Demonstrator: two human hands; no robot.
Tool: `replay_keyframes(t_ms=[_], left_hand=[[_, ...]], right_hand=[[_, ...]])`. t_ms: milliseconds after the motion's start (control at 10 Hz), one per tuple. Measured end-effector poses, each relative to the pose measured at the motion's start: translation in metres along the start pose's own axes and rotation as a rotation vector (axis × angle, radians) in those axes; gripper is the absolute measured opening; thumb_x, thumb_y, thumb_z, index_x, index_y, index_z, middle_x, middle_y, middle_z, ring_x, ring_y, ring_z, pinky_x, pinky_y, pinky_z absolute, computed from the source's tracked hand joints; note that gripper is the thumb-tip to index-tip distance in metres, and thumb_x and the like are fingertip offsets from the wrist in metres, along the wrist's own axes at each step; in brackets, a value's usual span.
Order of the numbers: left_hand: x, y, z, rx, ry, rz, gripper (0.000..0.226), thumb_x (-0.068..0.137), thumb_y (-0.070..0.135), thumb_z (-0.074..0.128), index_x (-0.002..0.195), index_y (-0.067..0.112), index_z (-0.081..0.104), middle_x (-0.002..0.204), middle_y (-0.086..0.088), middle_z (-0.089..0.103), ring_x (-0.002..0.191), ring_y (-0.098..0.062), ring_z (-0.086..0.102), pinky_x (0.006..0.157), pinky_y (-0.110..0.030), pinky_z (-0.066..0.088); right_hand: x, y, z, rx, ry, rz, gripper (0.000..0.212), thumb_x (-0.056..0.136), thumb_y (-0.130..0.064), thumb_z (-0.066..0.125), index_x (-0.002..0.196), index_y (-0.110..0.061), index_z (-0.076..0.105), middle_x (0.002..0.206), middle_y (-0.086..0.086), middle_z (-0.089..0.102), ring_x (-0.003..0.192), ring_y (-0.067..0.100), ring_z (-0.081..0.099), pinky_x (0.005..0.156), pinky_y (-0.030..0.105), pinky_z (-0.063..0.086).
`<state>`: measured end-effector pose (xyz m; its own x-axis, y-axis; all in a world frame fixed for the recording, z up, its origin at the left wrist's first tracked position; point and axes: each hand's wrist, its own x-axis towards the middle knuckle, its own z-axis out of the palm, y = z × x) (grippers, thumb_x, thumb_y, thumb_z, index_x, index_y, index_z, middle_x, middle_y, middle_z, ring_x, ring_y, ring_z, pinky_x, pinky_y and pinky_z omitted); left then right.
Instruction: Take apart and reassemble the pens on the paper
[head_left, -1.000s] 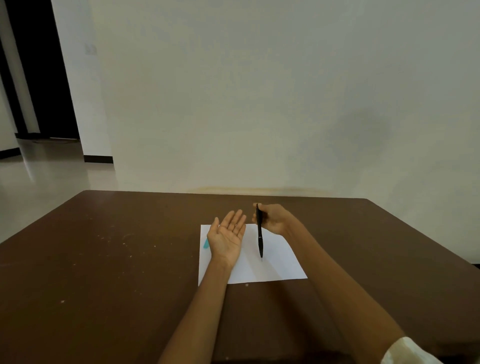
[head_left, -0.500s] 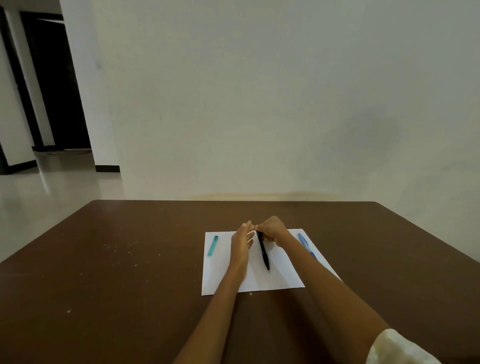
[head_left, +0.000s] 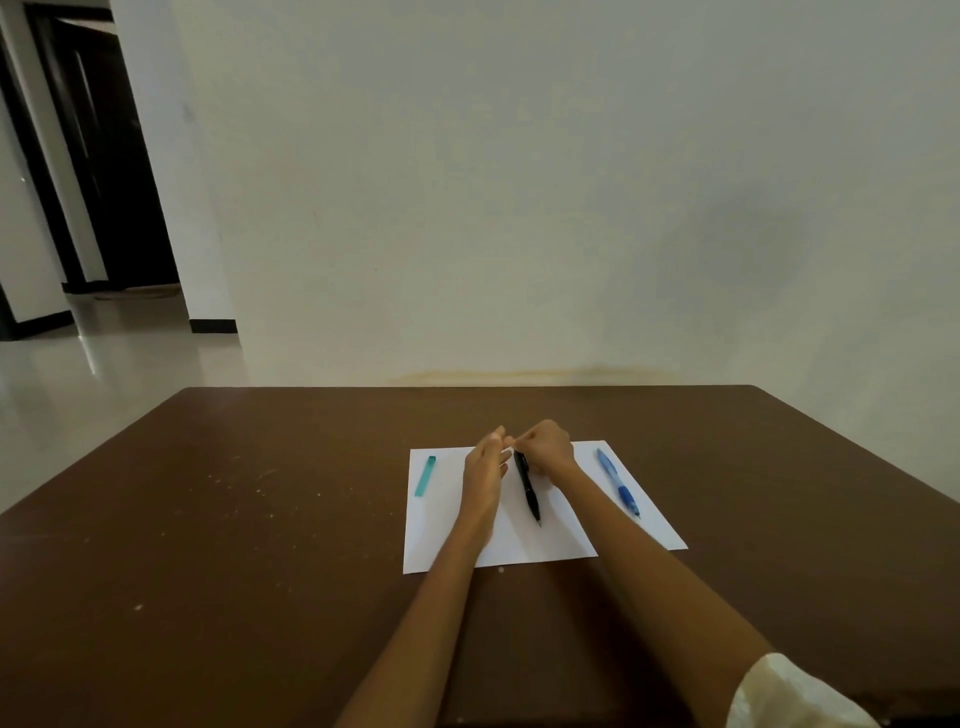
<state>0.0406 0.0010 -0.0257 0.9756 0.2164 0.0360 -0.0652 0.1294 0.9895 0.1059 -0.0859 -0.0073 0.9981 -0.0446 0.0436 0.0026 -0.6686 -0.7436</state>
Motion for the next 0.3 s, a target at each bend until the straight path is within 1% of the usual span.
replay_keyframes(t_ms=[100, 200, 300], left_hand=[[-0.001, -0.004, -0.003, -0.010, 0.001, 0.027, 0.041, 0.100, 0.029, 0.036, 0.137, 0.014, 0.044, 0.139, -0.010, 0.049, 0.126, -0.025, 0.048, 0.100, -0.028, 0.038], [-0.002, -0.003, -0.004, 0.032, -0.016, 0.104, 0.039, 0.100, 0.026, 0.037, 0.137, 0.014, 0.044, 0.138, -0.010, 0.051, 0.127, -0.024, 0.048, 0.101, -0.028, 0.038], [-0.009, -0.003, -0.001, 0.143, -0.018, 0.172, 0.038, 0.100, 0.021, 0.038, 0.136, 0.011, 0.044, 0.139, -0.011, 0.049, 0.128, -0.025, 0.047, 0.109, -0.035, 0.037]], right_hand=[[-0.007, 0.005, 0.001, 0.091, 0.047, -0.062, 0.033, 0.092, -0.021, 0.056, 0.065, -0.004, 0.063, 0.062, 0.006, 0.055, 0.057, 0.015, 0.049, 0.065, 0.029, 0.040], [-0.020, 0.007, -0.004, 0.115, 0.112, -0.133, 0.024, 0.096, -0.022, 0.050, 0.095, -0.005, 0.066, 0.095, 0.007, 0.066, 0.083, 0.012, 0.055, 0.074, 0.023, 0.040], [-0.044, 0.012, -0.016, 0.008, 0.114, -0.301, 0.019, 0.097, -0.021, 0.048, 0.096, -0.011, 0.064, 0.101, 0.004, 0.063, 0.086, 0.007, 0.051, 0.077, 0.018, 0.038]])
